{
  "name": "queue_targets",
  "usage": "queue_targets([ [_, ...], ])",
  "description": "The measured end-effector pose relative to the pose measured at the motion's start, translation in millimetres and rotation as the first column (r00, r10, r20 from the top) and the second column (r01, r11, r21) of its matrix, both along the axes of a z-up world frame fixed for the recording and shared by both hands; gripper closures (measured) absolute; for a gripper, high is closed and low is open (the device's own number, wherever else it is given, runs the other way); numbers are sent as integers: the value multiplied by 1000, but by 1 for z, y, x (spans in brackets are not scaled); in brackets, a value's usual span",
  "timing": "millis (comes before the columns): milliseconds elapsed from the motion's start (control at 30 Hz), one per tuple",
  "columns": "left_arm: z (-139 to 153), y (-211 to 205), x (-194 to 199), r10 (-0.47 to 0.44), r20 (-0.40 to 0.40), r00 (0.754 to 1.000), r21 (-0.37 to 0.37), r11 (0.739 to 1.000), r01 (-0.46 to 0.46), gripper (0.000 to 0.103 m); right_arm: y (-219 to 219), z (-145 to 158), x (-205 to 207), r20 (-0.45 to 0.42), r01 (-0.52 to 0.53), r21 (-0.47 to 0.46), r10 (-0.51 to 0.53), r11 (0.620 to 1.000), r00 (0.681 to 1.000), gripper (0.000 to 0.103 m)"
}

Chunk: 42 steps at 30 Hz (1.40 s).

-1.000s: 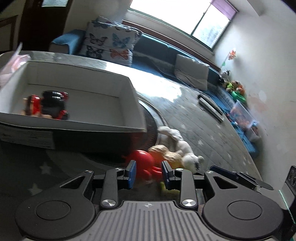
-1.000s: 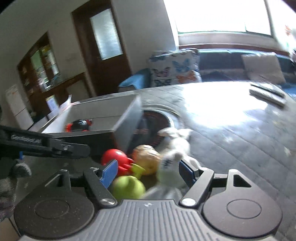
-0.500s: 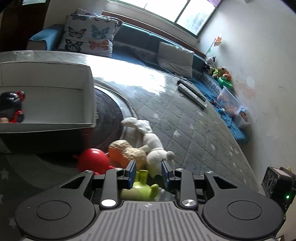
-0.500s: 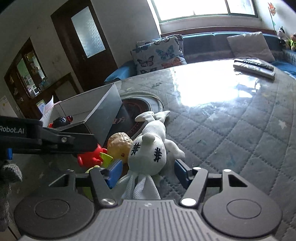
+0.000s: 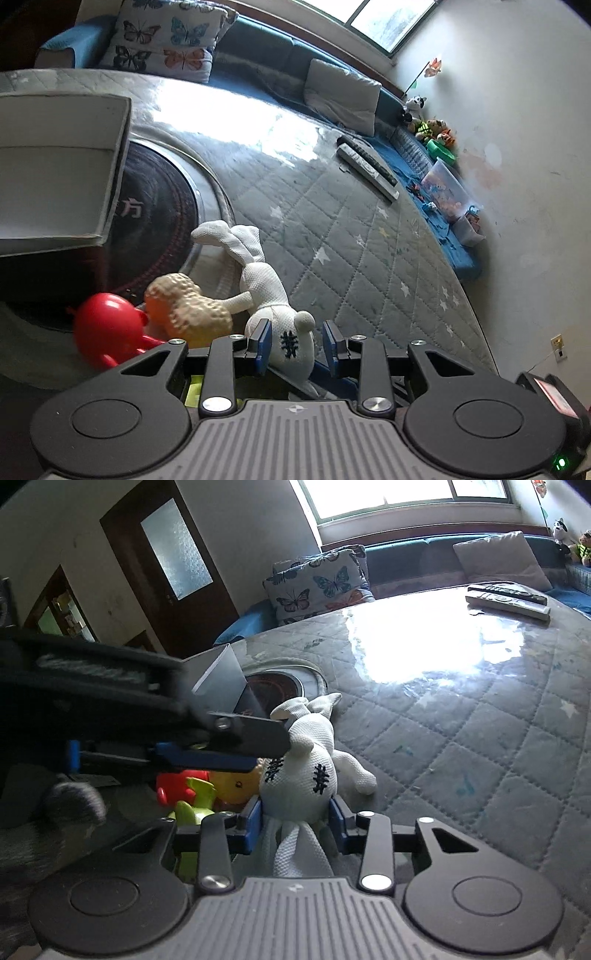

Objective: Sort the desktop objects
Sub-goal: 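Close the left gripper on the bunny's body and lift it, then carry the bunny with the left gripper over the white box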

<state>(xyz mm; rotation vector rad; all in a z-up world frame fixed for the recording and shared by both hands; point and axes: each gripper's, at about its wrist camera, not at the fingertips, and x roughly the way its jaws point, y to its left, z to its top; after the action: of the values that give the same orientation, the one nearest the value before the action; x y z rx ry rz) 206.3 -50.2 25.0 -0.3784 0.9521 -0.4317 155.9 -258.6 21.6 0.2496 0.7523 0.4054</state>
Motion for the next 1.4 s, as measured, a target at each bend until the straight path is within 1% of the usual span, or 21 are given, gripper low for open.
queue_targets([
  [133,-6,-7,4,-3,-22,1000,-9,1000,3,70,-12,-2,-8,-4,33,22,-33,999,999,66],
  [167,-7,-9,5,-3,-28,1000,-11,1000,3,68,-15,-3,-9,-8,36,29,-36,999,999,66],
  [400,-18,-20,12,-6,-65,998,-28,1000,4,62,-21,-7,-13,-11,44,45,-43,998,999,66],
  [633,-24,-26,12,1,-53,999,-23,1000,-2,56,-22,-7,-14,-5,40,40,-40,998,999,66],
  [733,-22,-26,9,-2,-39,999,-21,1000,2,58,-21,-5,-15,-1,42,33,-42,999,999,66],
  [900,-11,-21,0,3,-6,1000,-47,999,-3,62,-18,9,-21,36,34,20,-35,999,999,67],
  [1067,18,-2,-14,28,89,996,-67,998,-22,62,-5,37,-25,113,-6,-1,6,1000,994,67],
  [1167,37,18,-21,70,148,987,-77,995,-59,62,12,56,-22,167,-56,-16,58,998,984,67],
  [1267,54,42,-22,118,201,973,-78,992,-104,62,36,72,-12,214,-116,-44,123,992,969,67],
  [1333,62,61,-21,159,222,962,-87,986,-142,62,54,80,-2,237,-162,-63,172,985,956,67],
  [1400,66,80,-15,204,227,952,-105,977,-184,62,73,88,9,258,-207,-82,221,975,940,67],
])
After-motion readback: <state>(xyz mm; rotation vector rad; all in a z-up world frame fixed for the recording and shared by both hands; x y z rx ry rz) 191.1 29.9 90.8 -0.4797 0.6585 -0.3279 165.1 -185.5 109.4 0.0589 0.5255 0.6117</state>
